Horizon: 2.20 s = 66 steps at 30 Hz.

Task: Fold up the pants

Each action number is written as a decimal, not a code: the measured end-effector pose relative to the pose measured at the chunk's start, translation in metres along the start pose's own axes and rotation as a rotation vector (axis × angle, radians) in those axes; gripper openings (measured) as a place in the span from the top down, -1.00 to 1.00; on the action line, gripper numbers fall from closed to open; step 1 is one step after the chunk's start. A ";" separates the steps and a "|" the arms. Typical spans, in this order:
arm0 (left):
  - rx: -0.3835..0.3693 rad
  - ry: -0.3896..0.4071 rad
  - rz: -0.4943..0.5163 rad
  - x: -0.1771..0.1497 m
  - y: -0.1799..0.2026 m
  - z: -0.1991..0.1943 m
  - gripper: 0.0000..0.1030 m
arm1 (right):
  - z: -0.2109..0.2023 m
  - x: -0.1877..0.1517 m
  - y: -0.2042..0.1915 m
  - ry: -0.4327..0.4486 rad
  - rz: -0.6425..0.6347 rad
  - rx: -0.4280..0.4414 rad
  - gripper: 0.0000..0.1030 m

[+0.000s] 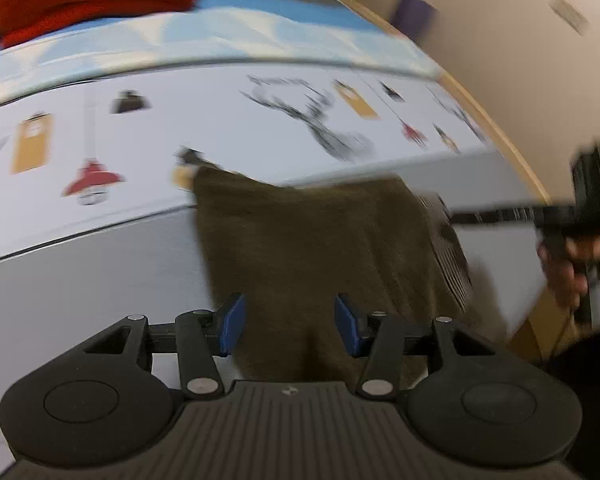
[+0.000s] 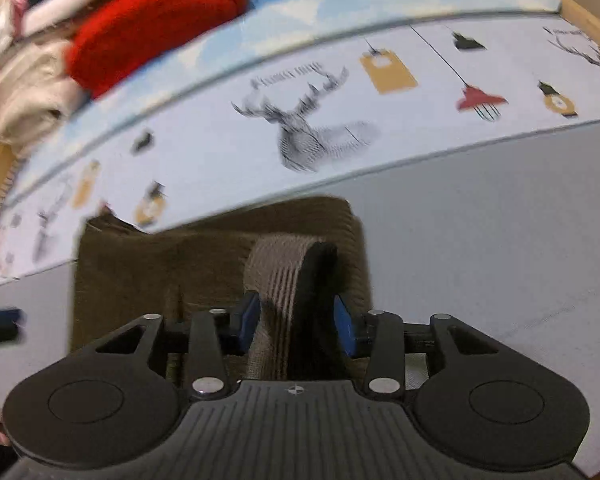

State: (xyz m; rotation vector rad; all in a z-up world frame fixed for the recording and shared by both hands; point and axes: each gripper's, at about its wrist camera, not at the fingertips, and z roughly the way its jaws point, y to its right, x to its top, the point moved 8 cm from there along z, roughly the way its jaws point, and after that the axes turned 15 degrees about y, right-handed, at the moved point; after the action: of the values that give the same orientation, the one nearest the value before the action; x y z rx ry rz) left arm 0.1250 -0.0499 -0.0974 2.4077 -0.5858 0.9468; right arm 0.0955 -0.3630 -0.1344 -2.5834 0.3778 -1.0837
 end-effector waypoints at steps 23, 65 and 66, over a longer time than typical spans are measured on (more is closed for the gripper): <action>0.158 0.094 -0.107 0.017 -0.033 0.072 0.70 | 0.053 -0.005 0.010 -0.026 -0.029 -0.041 -0.38; 0.248 0.097 -0.275 0.027 -0.082 0.099 0.34 | 0.085 0.011 -0.025 0.031 0.023 0.163 -0.04; 0.268 0.127 -0.268 0.034 -0.088 0.093 0.34 | 0.086 0.017 -0.035 0.057 0.009 0.185 -0.03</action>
State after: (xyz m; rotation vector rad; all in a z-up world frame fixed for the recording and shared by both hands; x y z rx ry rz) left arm 0.2422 -0.0409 -0.1572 2.5501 -0.0886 1.1056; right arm 0.1733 -0.3215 -0.1670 -2.3909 0.2878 -1.1351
